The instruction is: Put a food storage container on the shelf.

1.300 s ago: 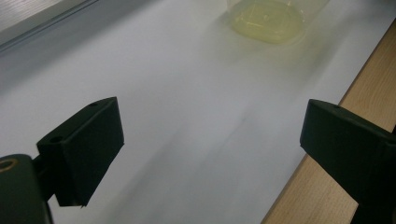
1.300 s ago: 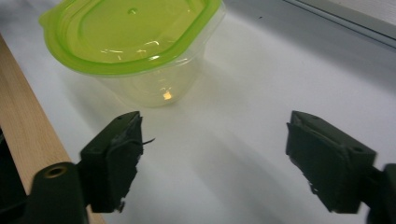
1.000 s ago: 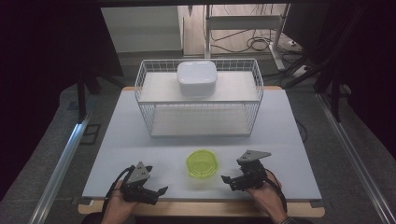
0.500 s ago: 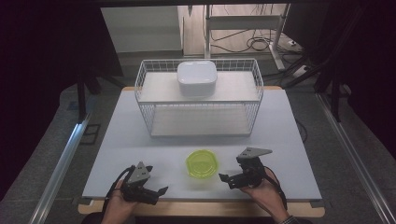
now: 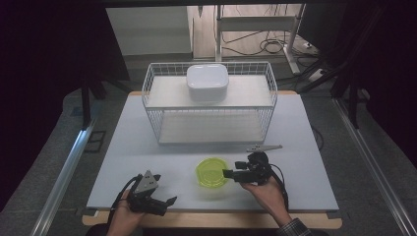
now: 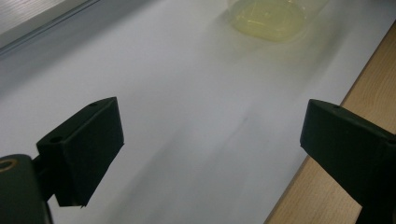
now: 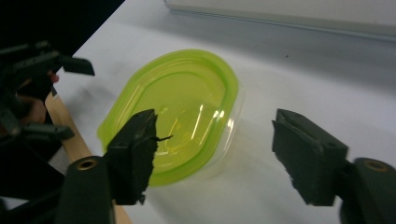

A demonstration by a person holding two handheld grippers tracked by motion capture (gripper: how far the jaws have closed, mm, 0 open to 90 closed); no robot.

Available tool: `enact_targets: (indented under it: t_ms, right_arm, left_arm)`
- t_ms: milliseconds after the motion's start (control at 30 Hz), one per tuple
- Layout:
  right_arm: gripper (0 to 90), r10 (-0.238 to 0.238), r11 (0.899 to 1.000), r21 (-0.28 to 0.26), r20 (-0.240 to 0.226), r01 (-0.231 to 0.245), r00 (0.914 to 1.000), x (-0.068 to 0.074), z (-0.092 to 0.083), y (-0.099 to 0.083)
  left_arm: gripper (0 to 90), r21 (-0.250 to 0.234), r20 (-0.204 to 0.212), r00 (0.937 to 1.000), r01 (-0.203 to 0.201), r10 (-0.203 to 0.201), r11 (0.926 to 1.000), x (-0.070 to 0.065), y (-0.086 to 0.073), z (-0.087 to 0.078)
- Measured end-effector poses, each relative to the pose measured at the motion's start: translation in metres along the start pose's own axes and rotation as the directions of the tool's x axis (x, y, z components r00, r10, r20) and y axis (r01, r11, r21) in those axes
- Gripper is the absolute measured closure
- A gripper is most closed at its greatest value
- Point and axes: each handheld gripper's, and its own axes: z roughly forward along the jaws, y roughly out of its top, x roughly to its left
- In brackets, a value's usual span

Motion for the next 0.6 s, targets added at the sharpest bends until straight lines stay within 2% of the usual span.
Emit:
enact_targets:
  t_ms: [133, 200, 367, 500, 567, 600]
  right_arm:
    - [44.1, 0.106, 0.994, 0.014, -0.043, -0.105, 0.9935, -0.009, 0.007, 0.003]
    - [49.5, 0.138, 0.99, 0.018, -0.064, -0.137, 0.9884, -0.013, 0.01, 0.003]
    - [63.8, 0.201, 0.979, 0.037, -0.093, -0.199, 0.9751, -0.018, 0.015, 0.004]
    - [72.7, 0.236, 0.971, 0.047, -0.121, -0.232, 0.9641, -0.021, 0.018, 0.004]
    - [77.5, 0.245, 0.969, 0.055, -0.122, -0.24, 0.9617, -0.023, 0.019, 0.005]
    - [79.8, 0.251, 0.968, 0.062, -0.141, -0.244, 0.9577, -0.024, 0.019, 0.006]
  left_arm:
    - [6.0, 0.002, 0.003, 1.0, -0.003, 0.003, 1.0, 0.0, 0.0, 0.001]
    - [6.0, 0.003, 0.002, 1.0, -0.005, 0.005, 1.0, -0.001, 0.0, 0.001]
    - [6.0, 0.005, 0.005, 1.0, -0.009, 0.009, 0.9999, -0.002, 0.0, 0.001]
    - [6.1, 0.011, 0.004, 0.9998, -0.019, 0.019, 0.9998, -0.002, 0.0, 0.001]
    - [6.1, 0.012, 0.005, 0.9997, -0.023, 0.023, 0.9997, -0.002, 0.0, 0.001]
    - [6.1, 0.012, 0.005, 0.9997, -0.023, 0.023, 0.9997, -0.002, 0.0, 0.002]
